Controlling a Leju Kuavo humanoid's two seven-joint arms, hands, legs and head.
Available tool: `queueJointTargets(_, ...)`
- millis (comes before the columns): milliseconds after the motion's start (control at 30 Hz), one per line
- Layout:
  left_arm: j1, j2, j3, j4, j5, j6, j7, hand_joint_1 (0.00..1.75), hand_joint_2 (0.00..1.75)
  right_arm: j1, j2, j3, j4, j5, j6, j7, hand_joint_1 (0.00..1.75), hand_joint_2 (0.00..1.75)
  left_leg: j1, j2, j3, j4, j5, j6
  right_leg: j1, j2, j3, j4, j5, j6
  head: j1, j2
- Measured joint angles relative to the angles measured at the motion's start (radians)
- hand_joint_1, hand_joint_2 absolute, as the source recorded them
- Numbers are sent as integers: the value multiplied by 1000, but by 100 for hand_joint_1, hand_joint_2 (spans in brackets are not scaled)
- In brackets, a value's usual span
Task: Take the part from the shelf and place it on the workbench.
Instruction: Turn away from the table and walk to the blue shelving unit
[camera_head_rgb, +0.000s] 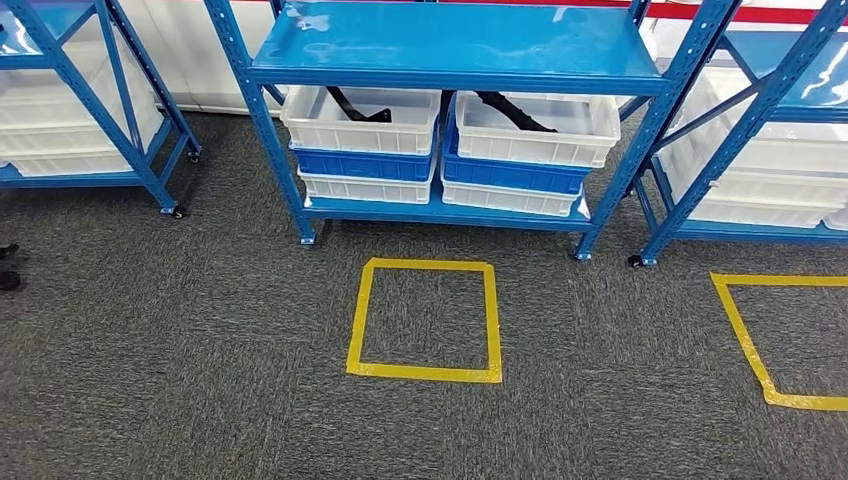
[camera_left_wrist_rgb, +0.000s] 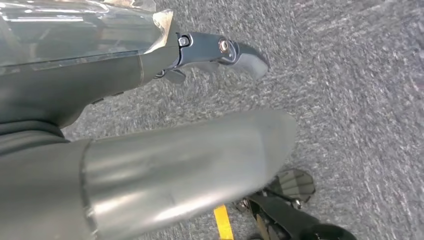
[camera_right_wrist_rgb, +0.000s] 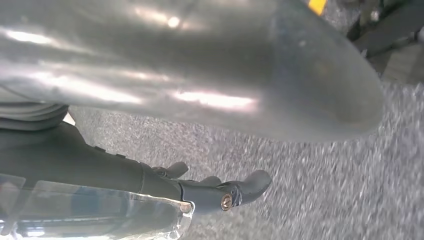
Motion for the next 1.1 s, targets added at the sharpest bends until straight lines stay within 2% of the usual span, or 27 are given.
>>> queueJointTargets(67,-1,-1,0,0,0,0,0,0,0,0,-1,0,0,0,0,-1,0,0,-2,3,2,-10,8,4,-2,-2,-3,1,-1,11,-1,0)
queueJointTargets(133,-2,-1,0,0,0,0,0,0,0,0,-1,0,0,0,0,-1,0,0,3,6,9,-24,17,12,-2,-4,-24,42,-22,16,2,0)
queueJointTargets(233,-3,-1,0,0,2,0,0,0,0,0,-2,0,0,2,0,-1,0,0,5,10,11,-30,19,17,-6,-5,-115,221,-94,15,6,0)
queueJointTargets(267,-3,-1,0,0,2,1,0,0,0,0,-2,0,0,4,0,-1,0,0,5,11,11,-29,19,17,-9,-6,-137,262,-105,21,7,0)
queueJointTargets(300,-3,-2,0,0,4,1,0,0,0,1,-3,0,0,5,-1,-1,0,0,6,11,12,-29,18,16,-11,-6,-142,269,-100,30,7,0)
queueJointTargets(333,-3,-3,0,0,5,1,0,0,0,1,-4,0,0,6,-1,-1,0,0,7,10,13,-29,17,14,-14,-7,-125,230,-79,41,7,0)
queueJointTargets(367,-3,-4,0,0,7,1,0,0,0,1,-5,0,0,7,-1,0,0,0,8,10,16,-28,15,11,-18,-10,-90,159,-49,53,7,0)
queueJointTargets(400,-3,-4,0,0,8,1,-1,0,0,-1,-6,1,0,8,-1,0,0,0,6,10,18,-27,11,5,-20,-14,-55,88,-23,59,8,0)
queueJointTargets(433,-3,-5,1,0,8,2,-1,0,0,-2,-7,1,0,8,-1,0,0,0,4,10,21,-26,6,-1,-21,-16,-26,31,-5,57,8,0)
queueJointTargets(467,-4,-5,1,0,9,3,-1,0,0,-4,-7,2,0,9,-1,1,0,0,2,11,22,-25,2,-7,-21,-17,-9,-1,4,49,6,0)
queueJointTargets(567,-6,-5,3,-1,12,5,-2,0,0,-6,-7,8,0,12,-1,3,0,0,5,11,27,-25,-7,-25,-19,-14,2,-10,3,14,3,0)
queueJointTargets(633,-7,-6,5,-1,16,5,-2,0,0,-5,-8,11,0,12,-1,4,0,0,10,8,11,16,-33,-35,-24,-14,10,-13,-1,-4,0,0)
queueJointTargets(667,-8,-6,5,-1,18,5,-3,0,0,-5,-8,12,0,12,-1,4,0,0,12,6,-14,67,-58,-38,-25,-14,14,-14,-3,-10,-3,0)
queueJointTargets(733,-7,-6,6,-1,21,6,-3,0,0,-6,-9,12,0,12,-2,4,0,0,12,5,-87,200,-112,-42,-22,-14,19,-14,-10,-19,-5,0)
queueJointTargets(767,-6,-6,6,-1,21,6,-3,0,0,-6,-9,13,0,12,-2,4,0,0,12,5,-123,254,-124,-42,-19,-13,23,-14,-14,-22,-5,0)
queueJointTargets(800,-4,-6,6,-1,21,6,-3,0,0,-5,-9,14,0,12,-2,5,0,0,12,5,-141,272,-115,-41,-17,-11,28,-14,-18,-23,-5,0)
queueJointTargets(833,-3,-6,6,-1,21,6,-3,0,0,-5,-9,14,0,12,-2,5,0,0,12,4,-140,252,-87,-38,-16,-9,35,-14,-23,-22,-5,0)
queueJointTargets(900,-3,-5,6,-1,21,7,-4,0,0,-4,-8,14,0,10,-2,5,0,0,10,3,-92,129,-4,-26,-15,-5,50,-14,-37,-17,-5,0)
queueJointTargets(933,-3,-4,6,0,21,7,-5,0,0,-4,-8,14,0,9,-2,4,0,0,8,2,-64,67,20,-20,-12,-4,55,-14,-44,-13,-5,0)
queueJointTargets(967,-4,-4,6,0,21,7,-5,0,0,-5,-8,14,0,7,-2,3,0,0,4,1,-43,25,29,-15,-10,-3,59,-16,-51,-7,-4,0)
queueJointTargets(1000,-5,-3,6,0,21,7,-5,0,0,-5,-7,14,0,5,-3,2,0,0,1,0,-33,3,25,-9,-8,-3,65,-16,-53,0,-5,0)
queueJointTargets(1100,-5,-4,6,-1,20,8,-4,0,0,-3,-7,14,0,1,-7,-2,0,0,0,-1,-7,-18,12,11,-7,-5,81,-6,-53,22,-5,0)
